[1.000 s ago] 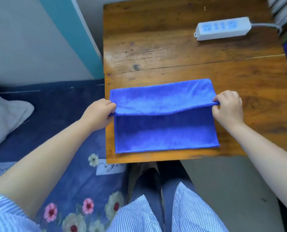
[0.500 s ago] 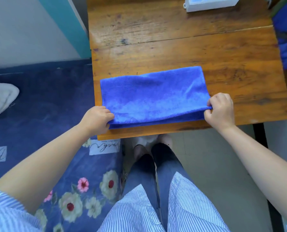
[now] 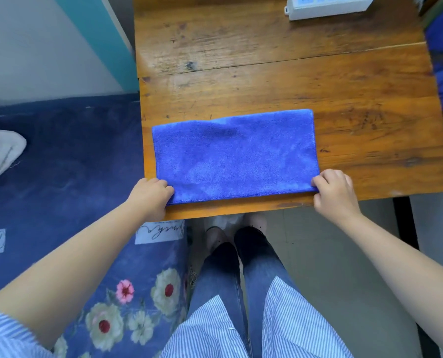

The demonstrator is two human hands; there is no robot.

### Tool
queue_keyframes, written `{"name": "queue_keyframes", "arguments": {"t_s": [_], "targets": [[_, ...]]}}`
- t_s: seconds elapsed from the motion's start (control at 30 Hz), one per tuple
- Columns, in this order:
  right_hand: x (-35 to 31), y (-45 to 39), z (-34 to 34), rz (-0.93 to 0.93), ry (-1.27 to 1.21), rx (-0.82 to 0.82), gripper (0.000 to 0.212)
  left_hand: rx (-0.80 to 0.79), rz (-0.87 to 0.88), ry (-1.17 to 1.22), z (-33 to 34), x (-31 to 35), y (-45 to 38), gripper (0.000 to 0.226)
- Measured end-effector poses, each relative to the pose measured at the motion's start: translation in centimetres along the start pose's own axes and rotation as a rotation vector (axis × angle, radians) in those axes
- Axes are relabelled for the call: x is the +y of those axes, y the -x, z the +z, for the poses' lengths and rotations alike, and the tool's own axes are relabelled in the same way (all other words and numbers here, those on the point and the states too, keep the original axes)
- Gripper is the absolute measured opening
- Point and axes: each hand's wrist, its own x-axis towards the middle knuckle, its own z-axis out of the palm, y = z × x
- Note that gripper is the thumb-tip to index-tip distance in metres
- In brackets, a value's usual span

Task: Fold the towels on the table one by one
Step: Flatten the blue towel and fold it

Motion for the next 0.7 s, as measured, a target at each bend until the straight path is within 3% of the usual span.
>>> {"name": "queue_keyframes", "arguments": {"t_s": [0.1,0.23,0.33,0.43,0.7], "targets": [[-1.0,-0.6,-0.6,0.025,-0.023,0.021,0.014,-0.030,0.009,-0.017,-1.3,0.3,0.1,0.016],[-4.5,-3.9,-0.8,-0.070,-0.078,0.044,0.023,0.262,-0.023,0.158,-4.7,1.7,-1.4,0.019],[-7.4,-7.1,0.3,-0.098,-0.118,-0.098,0.039,0.392,-0.124,0.440,-6.6,3.2,-3.8,0.027],[-9.6,-9.9,1.3,-0.073,-0.132,-0.235,0.049,0.442,-0.252,0.570,-7.0,4.5,-6.2,0.041],[-10.9,-13.2,3.9,-0.153,-0.002,-0.342,0.052,0.465,-0.274,0.563,-4.6,3.3,-9.2,0.050]]}}
